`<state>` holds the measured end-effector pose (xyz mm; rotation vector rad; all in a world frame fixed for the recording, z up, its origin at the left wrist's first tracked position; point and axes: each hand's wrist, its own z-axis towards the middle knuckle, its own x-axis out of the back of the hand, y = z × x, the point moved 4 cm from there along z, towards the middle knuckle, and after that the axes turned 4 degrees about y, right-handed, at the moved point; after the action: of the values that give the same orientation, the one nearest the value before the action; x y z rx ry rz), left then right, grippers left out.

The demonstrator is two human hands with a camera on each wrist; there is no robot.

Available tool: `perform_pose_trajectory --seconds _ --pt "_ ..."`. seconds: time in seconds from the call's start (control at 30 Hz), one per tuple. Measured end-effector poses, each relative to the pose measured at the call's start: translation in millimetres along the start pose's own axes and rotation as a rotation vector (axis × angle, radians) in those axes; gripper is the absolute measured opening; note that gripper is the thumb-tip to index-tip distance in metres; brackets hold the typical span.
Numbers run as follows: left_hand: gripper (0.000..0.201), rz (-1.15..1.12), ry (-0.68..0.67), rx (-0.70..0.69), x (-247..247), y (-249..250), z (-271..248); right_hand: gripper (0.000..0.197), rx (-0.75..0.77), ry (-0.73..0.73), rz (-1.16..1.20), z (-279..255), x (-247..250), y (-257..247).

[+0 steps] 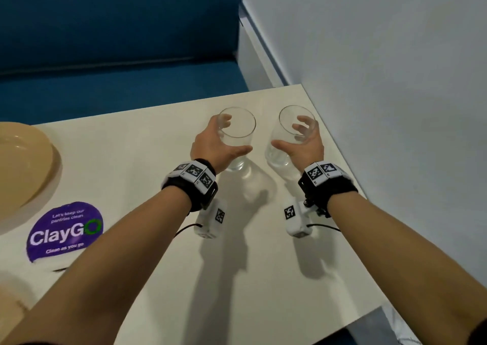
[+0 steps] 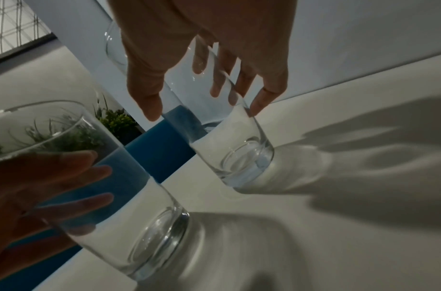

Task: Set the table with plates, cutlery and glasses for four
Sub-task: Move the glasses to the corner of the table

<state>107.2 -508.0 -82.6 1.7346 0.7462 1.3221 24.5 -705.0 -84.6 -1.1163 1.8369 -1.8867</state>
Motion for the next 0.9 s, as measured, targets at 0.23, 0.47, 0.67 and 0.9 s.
perform_pose_trajectory --seconds 0.23,0.47,0.67,0.9 --pt "0.079 0.015 0.041 0.023 -42.6 27.7 30.4 0.073 0.016 -0.070 -0.010 62.6 12.4 1.7" --pt "0.083 0.037 0.064 0.014 -75.5 48.5 50.7 0.080 0.031 -0.108 -0.032 99.5 16.2 3.3" --pt "0.079 0.035 0.094 0.023 -82.9 51.2 55.5 0.080 0.037 -0.107 -0.030 106.7 17.1 5.8" --pt "0.083 0.046 0.049 0.002 -82.9 51.3 50.5 0.080 0.027 -0.143 -0.037 101.7 13.8 4.6"
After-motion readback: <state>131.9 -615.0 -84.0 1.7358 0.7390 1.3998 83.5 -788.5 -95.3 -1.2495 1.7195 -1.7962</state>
